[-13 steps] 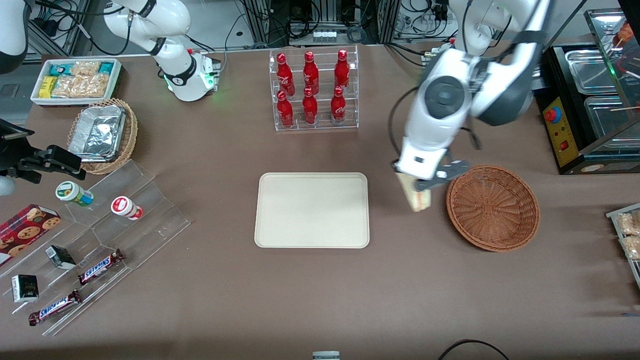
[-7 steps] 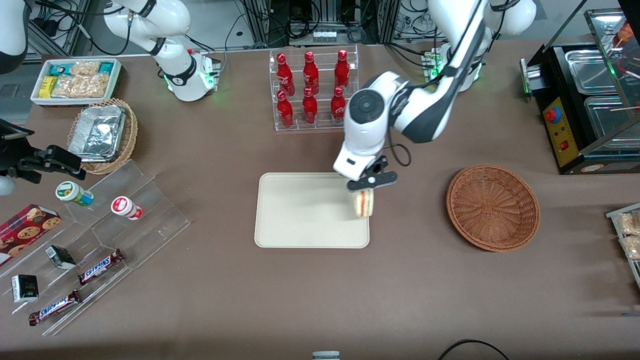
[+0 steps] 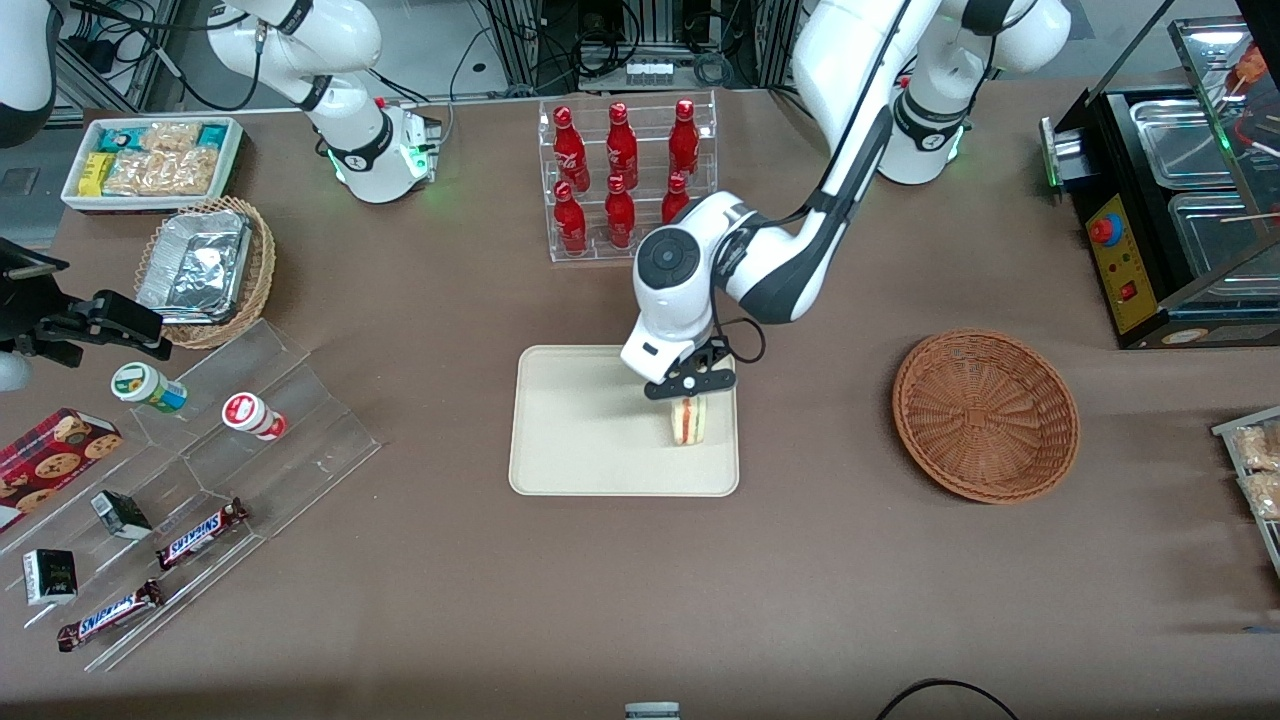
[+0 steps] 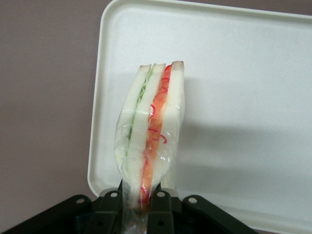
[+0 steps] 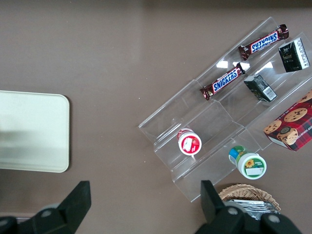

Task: Place sandwich from basket to tray
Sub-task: 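Lower the held sandwich onto the cream tray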

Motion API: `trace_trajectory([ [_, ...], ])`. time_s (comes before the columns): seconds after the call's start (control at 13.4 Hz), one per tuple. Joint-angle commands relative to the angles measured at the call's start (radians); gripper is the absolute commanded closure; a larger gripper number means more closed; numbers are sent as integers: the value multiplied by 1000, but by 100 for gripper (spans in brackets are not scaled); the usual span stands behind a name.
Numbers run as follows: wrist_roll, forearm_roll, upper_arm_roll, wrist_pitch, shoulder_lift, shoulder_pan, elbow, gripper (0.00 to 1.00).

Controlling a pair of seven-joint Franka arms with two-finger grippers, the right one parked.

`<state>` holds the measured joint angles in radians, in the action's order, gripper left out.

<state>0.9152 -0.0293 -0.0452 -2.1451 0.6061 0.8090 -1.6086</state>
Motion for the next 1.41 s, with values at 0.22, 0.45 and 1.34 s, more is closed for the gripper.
trace_trajectory([
  [0.22, 14, -64, -16, 8, 49, 16, 35, 82],
  [0.45, 13, -66, -15, 5, 60, 16, 36, 74],
  [1.34, 99, -70, -18, 97, -63, 12, 61, 0],
])
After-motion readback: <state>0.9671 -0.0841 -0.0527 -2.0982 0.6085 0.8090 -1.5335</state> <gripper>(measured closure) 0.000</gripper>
